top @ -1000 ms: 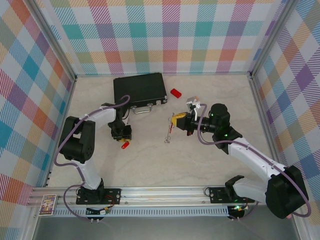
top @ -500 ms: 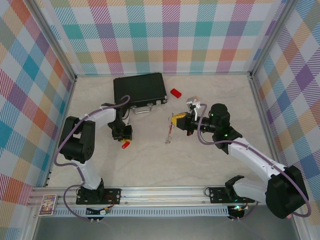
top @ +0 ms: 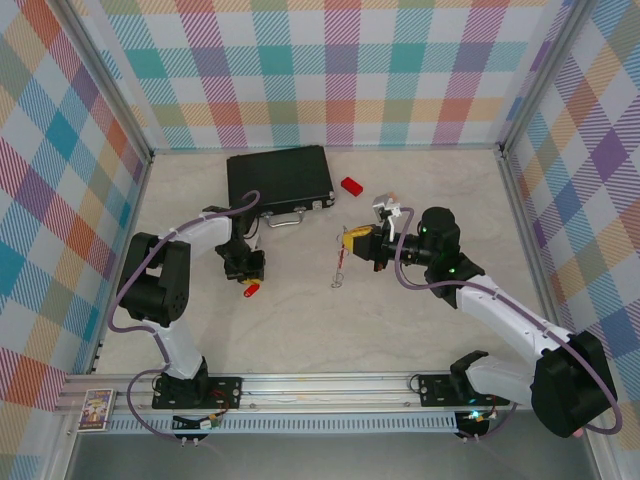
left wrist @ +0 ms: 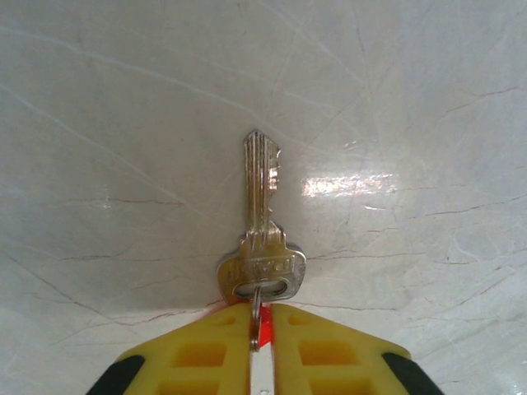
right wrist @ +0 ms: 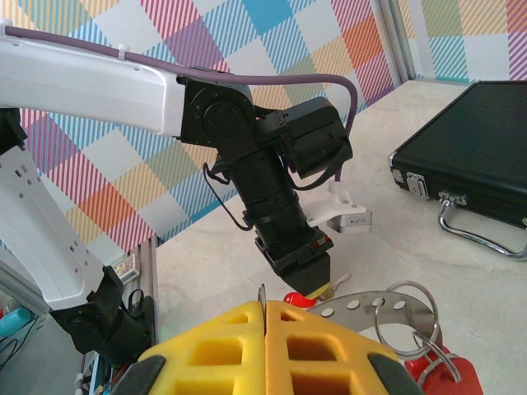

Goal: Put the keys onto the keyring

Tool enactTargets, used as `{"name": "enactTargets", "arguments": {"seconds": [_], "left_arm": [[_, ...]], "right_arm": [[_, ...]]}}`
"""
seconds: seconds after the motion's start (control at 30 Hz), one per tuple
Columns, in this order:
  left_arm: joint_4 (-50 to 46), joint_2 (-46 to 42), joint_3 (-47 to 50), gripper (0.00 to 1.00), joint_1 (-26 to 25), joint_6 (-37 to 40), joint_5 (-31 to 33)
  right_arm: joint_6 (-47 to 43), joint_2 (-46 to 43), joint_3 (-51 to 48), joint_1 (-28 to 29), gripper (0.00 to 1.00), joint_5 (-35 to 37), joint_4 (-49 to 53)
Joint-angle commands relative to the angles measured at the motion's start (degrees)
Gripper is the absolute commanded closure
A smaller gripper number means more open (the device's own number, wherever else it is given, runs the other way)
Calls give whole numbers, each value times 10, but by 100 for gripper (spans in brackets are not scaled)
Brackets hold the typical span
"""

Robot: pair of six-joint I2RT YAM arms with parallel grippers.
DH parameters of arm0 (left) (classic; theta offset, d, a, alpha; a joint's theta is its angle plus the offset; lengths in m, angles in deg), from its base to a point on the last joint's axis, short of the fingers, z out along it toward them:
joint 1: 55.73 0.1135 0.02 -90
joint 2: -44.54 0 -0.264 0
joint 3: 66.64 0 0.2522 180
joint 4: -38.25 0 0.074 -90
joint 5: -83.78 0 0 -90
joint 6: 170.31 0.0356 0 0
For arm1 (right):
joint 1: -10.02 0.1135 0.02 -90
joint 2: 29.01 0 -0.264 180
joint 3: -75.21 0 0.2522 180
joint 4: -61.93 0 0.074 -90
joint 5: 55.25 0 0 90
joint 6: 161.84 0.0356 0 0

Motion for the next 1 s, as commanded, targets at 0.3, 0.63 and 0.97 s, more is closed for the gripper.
{"name": "enactTargets", "arguments": {"seconds": [0.3,0.63,0.97], "left_arm": [[-21,20,-20,85,8,4,-8],[-24,18,-23,88,9,4,-9],[-31,-21,-22,100,8,1,-1]], "right_arm": [[7,-5,-1,5,100,-12,-32],[7,-4,0,6,100,-13,-32],[8,0,-1,7,100,-13,-35]]}}
